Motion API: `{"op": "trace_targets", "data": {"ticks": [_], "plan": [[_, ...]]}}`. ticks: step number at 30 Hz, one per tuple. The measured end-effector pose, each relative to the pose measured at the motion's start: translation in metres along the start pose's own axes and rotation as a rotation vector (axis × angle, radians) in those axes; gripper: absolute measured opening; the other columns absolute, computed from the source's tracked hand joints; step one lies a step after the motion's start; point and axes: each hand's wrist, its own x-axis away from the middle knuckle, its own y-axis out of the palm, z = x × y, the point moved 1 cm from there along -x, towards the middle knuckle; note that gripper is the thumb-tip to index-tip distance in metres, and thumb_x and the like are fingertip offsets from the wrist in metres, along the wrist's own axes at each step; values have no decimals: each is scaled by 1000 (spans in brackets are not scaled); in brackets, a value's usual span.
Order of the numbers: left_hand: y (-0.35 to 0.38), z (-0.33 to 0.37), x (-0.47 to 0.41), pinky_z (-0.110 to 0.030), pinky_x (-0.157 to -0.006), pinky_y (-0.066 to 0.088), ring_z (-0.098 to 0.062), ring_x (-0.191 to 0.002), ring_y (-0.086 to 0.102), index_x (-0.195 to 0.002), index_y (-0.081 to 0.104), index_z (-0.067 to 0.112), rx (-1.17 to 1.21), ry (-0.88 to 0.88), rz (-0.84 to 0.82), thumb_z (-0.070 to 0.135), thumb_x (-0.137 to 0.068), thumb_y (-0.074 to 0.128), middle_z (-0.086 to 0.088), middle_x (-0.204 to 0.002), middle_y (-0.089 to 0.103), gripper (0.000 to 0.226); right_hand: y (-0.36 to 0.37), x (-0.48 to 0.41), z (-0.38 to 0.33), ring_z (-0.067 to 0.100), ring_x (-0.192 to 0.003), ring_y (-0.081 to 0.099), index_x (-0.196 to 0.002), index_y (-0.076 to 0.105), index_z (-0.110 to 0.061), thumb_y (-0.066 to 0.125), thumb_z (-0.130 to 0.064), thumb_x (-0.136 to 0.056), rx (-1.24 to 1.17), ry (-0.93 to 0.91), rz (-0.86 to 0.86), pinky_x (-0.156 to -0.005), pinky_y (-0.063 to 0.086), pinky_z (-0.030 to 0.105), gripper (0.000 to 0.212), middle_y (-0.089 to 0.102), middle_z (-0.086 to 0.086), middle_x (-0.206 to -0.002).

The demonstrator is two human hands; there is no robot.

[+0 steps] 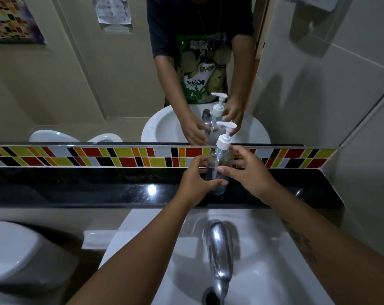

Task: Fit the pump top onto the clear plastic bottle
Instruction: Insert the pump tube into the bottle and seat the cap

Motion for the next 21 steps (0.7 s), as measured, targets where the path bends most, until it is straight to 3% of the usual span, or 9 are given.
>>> {"op": "trace_targets", "data": {"ticks": [4, 9, 12, 16, 18, 21], "plan": [[7, -1, -7, -18, -82, 49, -11, -115, 57, -130, 55, 27, -26, 3, -21, 23, -71, 91, 14, -123, 60, 69, -16, -4, 0, 13, -123, 54, -132, 52, -28, 80, -22, -76, 34, 22, -43, -101, 48, 39, 63, 60, -5, -130], [14, -5, -7, -34, -93, 56, -8, -112, 60, -120, 55, 31, 10, 12, 21, 24, -70, 92, 13, -121, 61, 63, -25, -7, -17, 14, -117, 57, -121, 60, -31, 80, -32, -73, -46, -48, 69, -99, 49, 42, 52, 64, -11, -123], [15, -9, -8, -37, -93, 57, -12, -114, 60, -121, 56, 30, 19, 10, 36, 28, -68, 93, 9, -125, 62, 65, -20, -11, -27, 12, -108, 62, -106, 64, -33, 79, -30, -76, -54, -106, 139, -93, 53, 37, 34, 69, -9, -110], [14, -11, -10, -35, -91, 58, -12, -113, 60, -121, 57, 27, 21, 11, 25, 28, -67, 93, 9, -124, 62, 65, -17, -14, -33, 7, -96, 66, -105, 67, -22, 77, -24, -79, -22, -138, 178, -85, 54, 26, 28, 71, -7, -97], [14, -12, -10, -36, -90, 58, -12, -112, 61, -120, 57, 27, 19, 12, 23, 29, -67, 94, 8, -123, 62, 64, -18, -16, -33, 8, -95, 67, -108, 68, -15, 76, -24, -80, 9, -144, 167, -86, 55, 28, 31, 72, -4, -97], [15, -14, -11, -42, -90, 59, -12, -110, 62, -118, 58, 28, 25, 0, 29, 32, -66, 94, 9, -122, 63, 63, -22, -17, -36, 14, -98, 67, -110, 69, -18, 75, -28, -81, 76, -155, 137, -91, 54, 38, 31, 72, -4, -100]]}}
